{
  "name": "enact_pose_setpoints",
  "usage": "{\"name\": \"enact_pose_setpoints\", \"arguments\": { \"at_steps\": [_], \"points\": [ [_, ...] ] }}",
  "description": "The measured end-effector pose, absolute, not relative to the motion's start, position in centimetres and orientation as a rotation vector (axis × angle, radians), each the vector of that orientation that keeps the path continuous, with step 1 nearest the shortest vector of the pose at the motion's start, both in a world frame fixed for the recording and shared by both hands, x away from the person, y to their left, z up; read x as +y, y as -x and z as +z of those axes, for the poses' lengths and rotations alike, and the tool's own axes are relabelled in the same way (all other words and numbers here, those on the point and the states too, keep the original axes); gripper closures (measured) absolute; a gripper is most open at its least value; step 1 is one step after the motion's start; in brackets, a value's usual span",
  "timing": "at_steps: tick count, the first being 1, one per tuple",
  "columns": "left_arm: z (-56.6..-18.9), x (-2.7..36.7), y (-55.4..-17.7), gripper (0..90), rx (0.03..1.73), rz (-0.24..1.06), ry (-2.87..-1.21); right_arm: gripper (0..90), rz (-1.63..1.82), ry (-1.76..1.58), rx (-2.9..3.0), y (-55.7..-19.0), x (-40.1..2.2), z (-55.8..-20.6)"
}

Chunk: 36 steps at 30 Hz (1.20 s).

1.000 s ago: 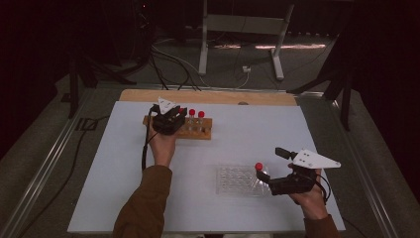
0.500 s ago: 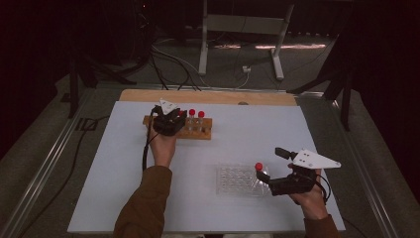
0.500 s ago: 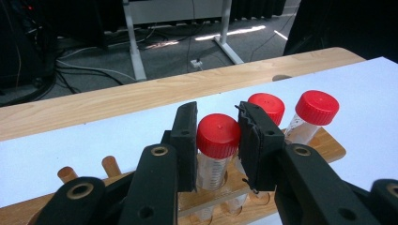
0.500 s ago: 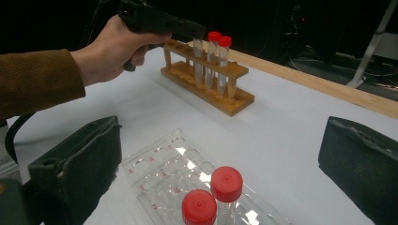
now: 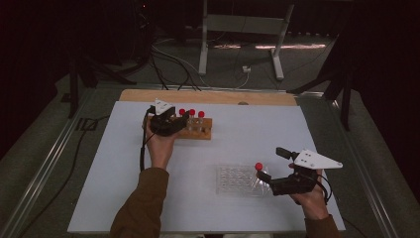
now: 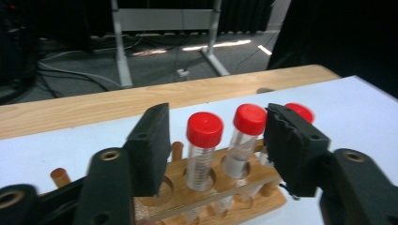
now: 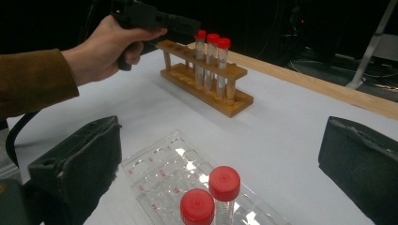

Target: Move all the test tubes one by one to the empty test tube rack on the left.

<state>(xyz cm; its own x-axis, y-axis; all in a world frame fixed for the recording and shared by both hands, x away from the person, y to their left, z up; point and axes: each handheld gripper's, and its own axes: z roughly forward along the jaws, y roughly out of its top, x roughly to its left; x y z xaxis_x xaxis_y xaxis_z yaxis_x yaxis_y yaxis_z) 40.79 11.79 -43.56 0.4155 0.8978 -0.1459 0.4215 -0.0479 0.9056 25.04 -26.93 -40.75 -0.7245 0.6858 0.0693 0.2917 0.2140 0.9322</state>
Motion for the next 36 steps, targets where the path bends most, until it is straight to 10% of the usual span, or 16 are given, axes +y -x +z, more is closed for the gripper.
{"name": "enact_pose_setpoints", "arguments": {
  "at_steps": [15,36],
  "points": [
    [-42.3,12.6,-37.8,3.4,1.096,0.523,-1.655,0.0,1.522,-0.908,2.112,-24.7,-27.2,-41.4],
    [-42.1,14.4,-31.8,0.6,1.0,0.498,-1.668,15.9,1.463,-0.954,2.176,-23.7,-27.8,-43.7]
  ]
}}
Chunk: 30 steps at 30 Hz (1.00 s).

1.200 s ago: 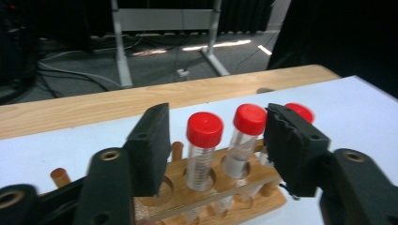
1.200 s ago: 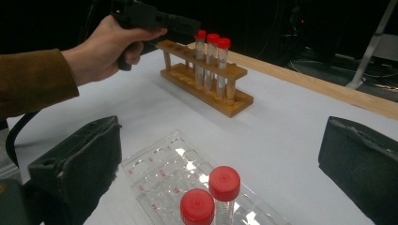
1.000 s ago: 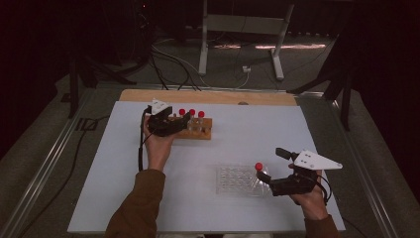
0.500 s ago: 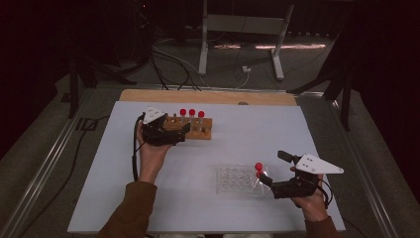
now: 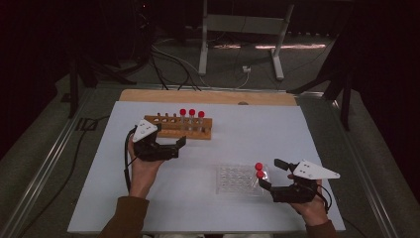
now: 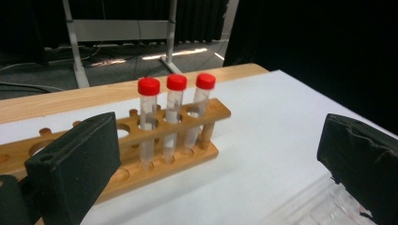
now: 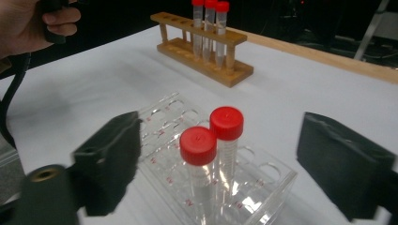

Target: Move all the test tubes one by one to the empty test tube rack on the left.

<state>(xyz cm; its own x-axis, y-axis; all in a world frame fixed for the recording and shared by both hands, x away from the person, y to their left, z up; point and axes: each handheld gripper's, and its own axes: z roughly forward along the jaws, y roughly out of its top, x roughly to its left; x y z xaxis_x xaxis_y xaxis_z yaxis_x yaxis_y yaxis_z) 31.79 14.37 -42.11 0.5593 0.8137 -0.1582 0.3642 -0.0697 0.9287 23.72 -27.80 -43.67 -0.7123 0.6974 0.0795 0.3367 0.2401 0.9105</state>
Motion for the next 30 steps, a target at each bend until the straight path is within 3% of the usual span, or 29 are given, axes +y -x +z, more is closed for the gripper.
{"name": "enact_pose_setpoints", "arguments": {
  "at_steps": [2,8,16,30],
  "points": [
    [-42.2,14.4,-31.3,0.6,0.992,0.49,-1.672,19.8,1.455,-0.956,2.186,-23.6,-27.7,-43.9],
    [-42.5,14.4,-30.3,0.6,0.972,0.484,-1.656,46.9,1.418,-0.887,2.243,-23.0,-27.3,-44.7],
    [-42.6,13.9,-29.9,0.6,0.962,0.471,-1.656,64.5,1.378,-0.889,2.28,-23.0,-27.3,-45.7],
    [-42.6,14.3,-29.6,0.7,0.969,0.455,-1.63,71.1,1.315,-0.888,2.291,-23.3,-26.2,-46.9]
  ]
}}
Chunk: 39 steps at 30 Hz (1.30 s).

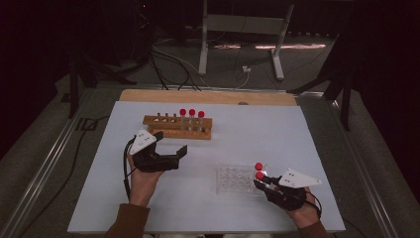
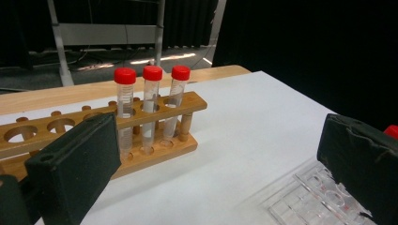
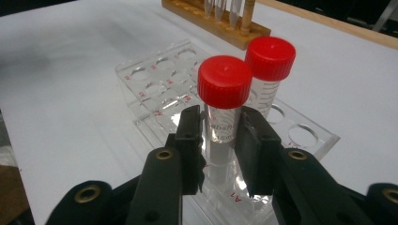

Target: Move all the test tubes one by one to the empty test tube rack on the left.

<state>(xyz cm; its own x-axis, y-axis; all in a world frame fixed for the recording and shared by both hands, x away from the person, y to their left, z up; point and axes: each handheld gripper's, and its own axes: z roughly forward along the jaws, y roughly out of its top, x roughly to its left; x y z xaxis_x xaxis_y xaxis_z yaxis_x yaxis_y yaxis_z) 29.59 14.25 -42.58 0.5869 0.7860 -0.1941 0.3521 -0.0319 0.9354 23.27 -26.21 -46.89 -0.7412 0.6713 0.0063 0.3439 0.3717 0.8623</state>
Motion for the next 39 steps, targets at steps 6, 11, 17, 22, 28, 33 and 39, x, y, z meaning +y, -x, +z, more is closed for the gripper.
{"name": "enact_pose_setpoints", "arguments": {
  "at_steps": [6,11,17,22,28,33,39],
  "points": [
    [-42.8,14.1,-29.6,0.6,0.972,0.446,-1.63,73.7,1.304,-0.891,2.288,-23.3,-26.1,-47.1],
    [-43.0,13.9,-29.6,0.6,0.969,0.446,-1.643,74.3,1.295,-0.895,2.29,-23.4,-26.1,-47.0],
    [-43.1,14.0,-29.6,0.6,0.973,0.449,-1.638,74.5,1.309,-0.87,2.276,-23.3,-26.1,-46.5],
    [-43.0,14.0,-29.5,0.6,0.974,0.45,-1.633,74.6,1.322,-0.861,2.266,-23.1,-26.3,-45.9],
    [-43.0,14.0,-29.5,0.6,0.975,0.45,-1.636,74.7,1.353,-0.849,2.242,-23.0,-26.5,-44.8],
    [-43.0,13.9,-29.5,0.6,0.977,0.46,-1.64,74.7,1.381,-0.843,2.219,-23.0,-26.8,-44.0],
    [-42.8,13.6,-29.3,0.7,0.962,0.459,-1.647,74.8,1.422,-0.85,2.189,-23.0,-27.3,-42.9]
  ]
}}
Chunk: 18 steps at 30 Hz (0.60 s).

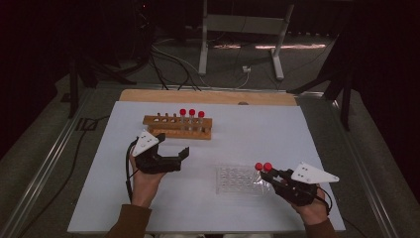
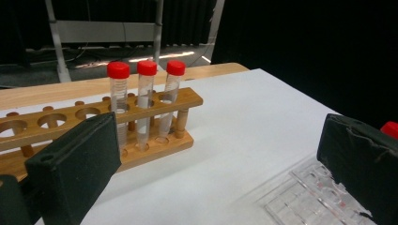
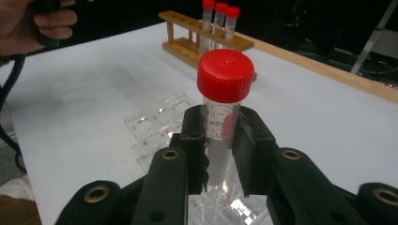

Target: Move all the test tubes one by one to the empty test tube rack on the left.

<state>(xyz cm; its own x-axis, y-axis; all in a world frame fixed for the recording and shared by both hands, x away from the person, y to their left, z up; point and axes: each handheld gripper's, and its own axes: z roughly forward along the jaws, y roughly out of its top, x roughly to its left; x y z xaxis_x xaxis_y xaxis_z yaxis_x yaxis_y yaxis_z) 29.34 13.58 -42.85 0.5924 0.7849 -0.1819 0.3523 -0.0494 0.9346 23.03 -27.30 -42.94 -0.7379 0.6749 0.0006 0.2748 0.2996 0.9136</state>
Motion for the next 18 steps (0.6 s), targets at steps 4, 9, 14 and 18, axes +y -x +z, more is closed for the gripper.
{"name": "enact_pose_setpoints", "arguments": {
  "at_steps": [4,9,14,18],
  "points": [
    [-42.7,13.1,-29.2,0.7,0.945,0.454,-1.657,74.8,1.444,-0.841,2.171,-22.9,-27.4,-42.2],
    [-42.1,12.4,-28.9,0.7,0.912,0.444,-1.669,74.8,1.463,-0.824,2.169,-23.0,-27.0,-41.3],
    [-41.4,11.5,-28.4,0.8,0.881,0.407,-1.679,74.8,1.463,-0.803,2.193,-23.0,-26.4,-41.2],
    [-40.8,10.3,-27.9,1.3,0.837,0.38,-1.696,74.7,1.462,-0.803,2.218,-23.1,-25.8,-41.3]
  ]
}}
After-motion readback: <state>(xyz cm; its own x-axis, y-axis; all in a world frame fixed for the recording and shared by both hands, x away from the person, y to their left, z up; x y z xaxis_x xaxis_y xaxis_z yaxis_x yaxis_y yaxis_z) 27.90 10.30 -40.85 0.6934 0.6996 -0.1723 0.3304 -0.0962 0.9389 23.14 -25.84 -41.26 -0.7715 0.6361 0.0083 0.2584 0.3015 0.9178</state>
